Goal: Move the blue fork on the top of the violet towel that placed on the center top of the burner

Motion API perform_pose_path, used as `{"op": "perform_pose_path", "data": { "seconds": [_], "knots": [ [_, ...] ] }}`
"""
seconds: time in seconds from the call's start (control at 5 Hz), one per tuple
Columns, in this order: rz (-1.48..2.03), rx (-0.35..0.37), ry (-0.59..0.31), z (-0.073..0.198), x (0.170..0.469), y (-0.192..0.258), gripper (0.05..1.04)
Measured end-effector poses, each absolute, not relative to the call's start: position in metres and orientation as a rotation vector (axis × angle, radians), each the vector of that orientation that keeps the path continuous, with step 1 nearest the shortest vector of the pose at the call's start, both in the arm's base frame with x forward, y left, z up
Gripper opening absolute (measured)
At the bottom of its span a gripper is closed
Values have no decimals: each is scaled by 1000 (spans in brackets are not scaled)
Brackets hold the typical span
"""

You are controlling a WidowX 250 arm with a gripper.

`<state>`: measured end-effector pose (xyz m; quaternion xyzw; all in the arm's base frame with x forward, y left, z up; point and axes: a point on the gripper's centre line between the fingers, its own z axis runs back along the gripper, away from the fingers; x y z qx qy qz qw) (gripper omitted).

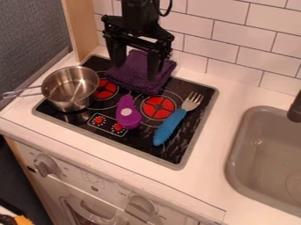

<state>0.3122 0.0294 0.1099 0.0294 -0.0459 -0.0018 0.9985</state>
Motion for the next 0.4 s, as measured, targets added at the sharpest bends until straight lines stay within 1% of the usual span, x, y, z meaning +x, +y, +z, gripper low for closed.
{"op": "perform_pose_path", "data": {
  "seconds": [0.2,0.4],
  "knots": [
    [-2,55,-63,101,310,30,1001],
    [51,47,-50,91,302,44,1001]
  ]
}}
